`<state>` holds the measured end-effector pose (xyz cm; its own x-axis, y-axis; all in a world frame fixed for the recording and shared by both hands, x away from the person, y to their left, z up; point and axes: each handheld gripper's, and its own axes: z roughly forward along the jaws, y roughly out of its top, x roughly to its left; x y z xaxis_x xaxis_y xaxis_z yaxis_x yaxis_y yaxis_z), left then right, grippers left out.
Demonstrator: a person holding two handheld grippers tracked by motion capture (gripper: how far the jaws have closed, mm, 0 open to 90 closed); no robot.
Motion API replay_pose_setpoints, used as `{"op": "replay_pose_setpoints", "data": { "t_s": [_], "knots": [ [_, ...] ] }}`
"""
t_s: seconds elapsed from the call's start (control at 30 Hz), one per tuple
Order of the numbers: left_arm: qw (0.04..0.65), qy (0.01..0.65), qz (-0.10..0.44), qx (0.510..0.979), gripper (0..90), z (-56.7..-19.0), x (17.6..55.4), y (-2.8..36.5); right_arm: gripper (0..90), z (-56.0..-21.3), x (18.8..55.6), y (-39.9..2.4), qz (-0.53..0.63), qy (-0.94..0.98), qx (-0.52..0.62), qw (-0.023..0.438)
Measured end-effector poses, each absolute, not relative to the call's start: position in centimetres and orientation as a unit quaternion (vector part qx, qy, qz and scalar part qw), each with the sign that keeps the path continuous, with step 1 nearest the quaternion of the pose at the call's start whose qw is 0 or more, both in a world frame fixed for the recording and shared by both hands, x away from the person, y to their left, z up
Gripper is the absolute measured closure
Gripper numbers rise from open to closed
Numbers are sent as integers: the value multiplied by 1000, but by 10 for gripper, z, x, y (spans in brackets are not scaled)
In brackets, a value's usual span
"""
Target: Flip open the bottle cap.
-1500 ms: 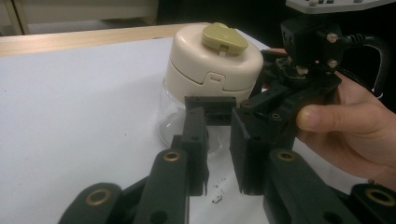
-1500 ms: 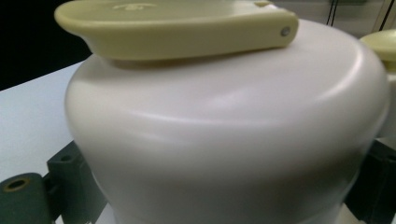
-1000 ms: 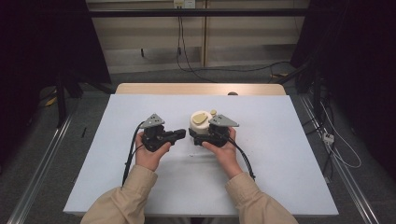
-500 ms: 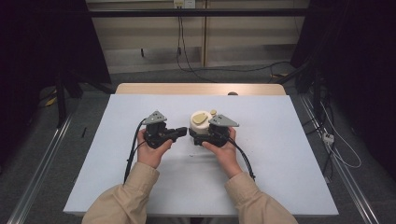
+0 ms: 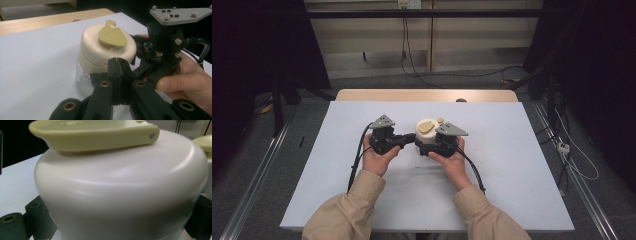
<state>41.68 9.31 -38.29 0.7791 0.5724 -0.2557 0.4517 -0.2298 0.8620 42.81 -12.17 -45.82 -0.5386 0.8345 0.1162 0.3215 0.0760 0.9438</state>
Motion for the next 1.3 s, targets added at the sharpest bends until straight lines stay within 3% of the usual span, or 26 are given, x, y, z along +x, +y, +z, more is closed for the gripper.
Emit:
{"op": "replay_pose_setpoints", "data": {
  "t_s": [1.3],
  "knots": [
    [508, 332, 67, 792, 900, -378, 426, 81, 63, -458, 428, -121, 535, 694, 418, 239]
  ]
}}
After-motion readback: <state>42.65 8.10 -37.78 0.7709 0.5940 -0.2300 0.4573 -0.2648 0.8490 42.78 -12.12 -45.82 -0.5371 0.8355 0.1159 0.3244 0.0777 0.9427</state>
